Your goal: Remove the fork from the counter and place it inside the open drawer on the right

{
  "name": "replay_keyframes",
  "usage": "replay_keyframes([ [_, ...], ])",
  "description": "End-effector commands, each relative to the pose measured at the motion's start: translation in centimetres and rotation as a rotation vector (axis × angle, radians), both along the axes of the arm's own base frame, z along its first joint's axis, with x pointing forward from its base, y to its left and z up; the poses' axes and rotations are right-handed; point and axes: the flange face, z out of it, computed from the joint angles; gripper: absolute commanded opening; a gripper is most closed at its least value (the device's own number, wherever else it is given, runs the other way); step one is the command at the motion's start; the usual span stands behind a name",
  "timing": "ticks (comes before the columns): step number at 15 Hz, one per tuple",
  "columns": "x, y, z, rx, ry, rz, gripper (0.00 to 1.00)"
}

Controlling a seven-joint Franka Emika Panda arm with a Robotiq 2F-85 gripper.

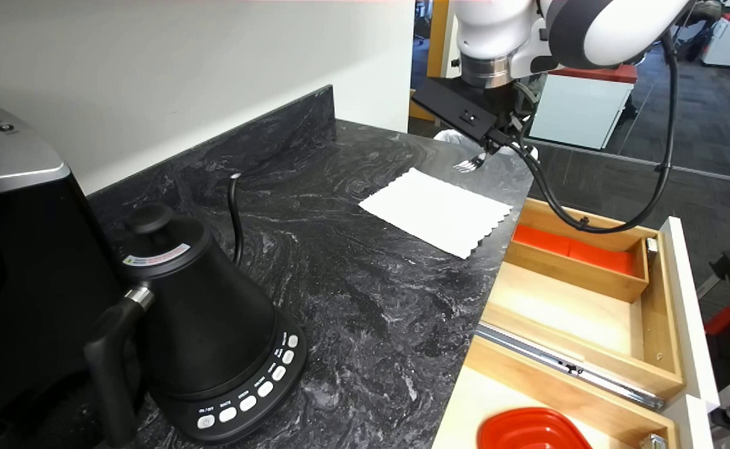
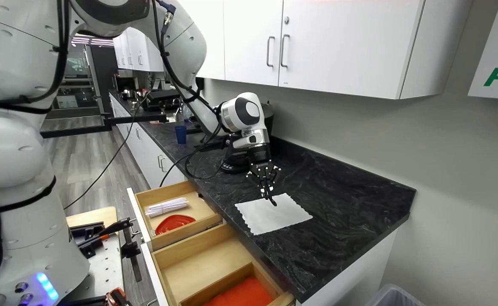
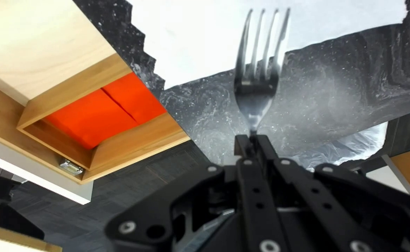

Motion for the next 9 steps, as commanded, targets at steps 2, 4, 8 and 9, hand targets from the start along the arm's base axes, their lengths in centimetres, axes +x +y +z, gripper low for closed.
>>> replay_keyframes([
  [2,0.0,0.0,0.1,0.000,0.001,0.000,0.06],
  [4,0.0,0.0,0.1,0.000,0.001,0.000,0.06],
  [8,0.7,-0.5,0.1,0.019,-0.041,-0.057,0.04],
  [9,1.1,-1.0,0.3,0.040,-0.055,-0.100,0.04],
])
